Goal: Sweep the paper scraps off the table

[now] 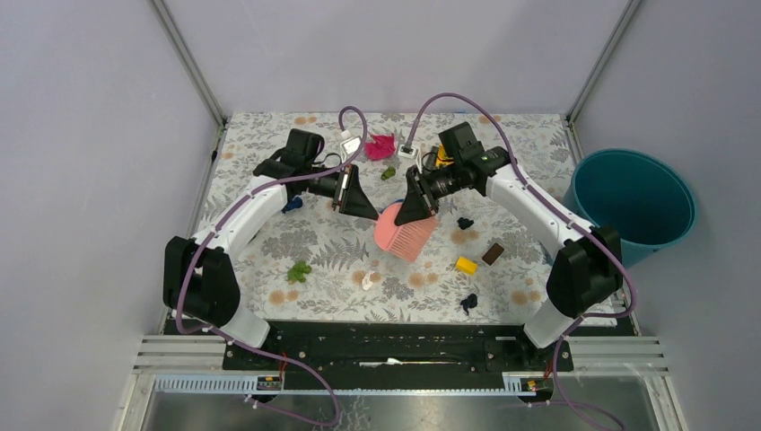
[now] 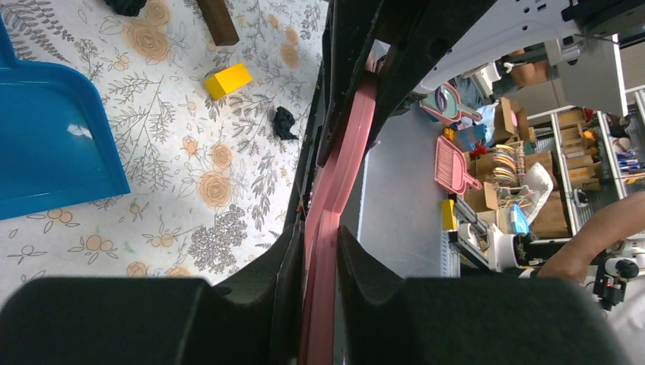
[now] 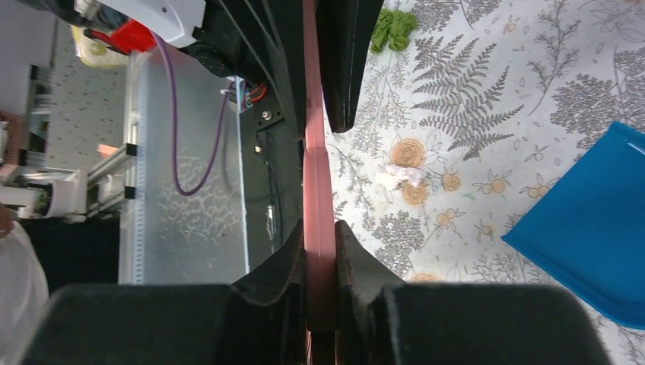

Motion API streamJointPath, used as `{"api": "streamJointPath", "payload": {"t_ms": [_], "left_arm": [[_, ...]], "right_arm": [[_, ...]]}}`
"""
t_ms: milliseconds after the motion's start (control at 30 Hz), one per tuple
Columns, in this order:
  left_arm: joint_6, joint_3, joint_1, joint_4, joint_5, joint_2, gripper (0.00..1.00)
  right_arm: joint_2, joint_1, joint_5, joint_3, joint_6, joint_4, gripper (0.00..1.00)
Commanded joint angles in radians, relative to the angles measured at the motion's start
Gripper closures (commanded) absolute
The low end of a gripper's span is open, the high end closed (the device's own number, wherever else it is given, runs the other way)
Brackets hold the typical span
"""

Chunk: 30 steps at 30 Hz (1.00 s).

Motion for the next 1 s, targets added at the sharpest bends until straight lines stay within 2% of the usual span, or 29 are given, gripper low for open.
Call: {"api": "streamJointPath", "payload": {"t_ms": [0,133,333,567,700,800,967], "left_arm": [[-0.089,-0.014,0.001,0.096,0.087,-0.019,0.76],[-0.088,-0.025,0.020,0.085,0.093,-0.030,0.72],[-0.075,-0.010,0.039,0.068,0.103,-0.026,0.74],[0.034,0.031,0.039,-0.057,0.086,-0.014,0.74],[0.151,0.072,0.040,-0.151,0.063,-0.002,0.75],[0.215,0.109,0.040,-0.212,0.052,0.012,0.80],[0.223,0.117,0.039,-0.214,0.050,0.015,0.94]], "right_arm": [[-0.013,-0.013,-0.048,-0.025,0.082,0.064,1.00],[-0.030,-0.021,-0.046,-0.049,0.082,0.061,1.00],[-0.034,-0.027,-0.049,-0.061,0.075,0.046,1.00],[-0.033,-0.030,-0.049,-0.063,0.072,0.036,1.00],[-0.032,-0.033,-0.044,-0.066,0.057,0.014,1.00],[-0.032,-0.036,-0.043,-0.076,0.051,0.006,1.00],[-0.028,-0.038,-0.036,-0.083,0.053,0.005,1.00]]}}
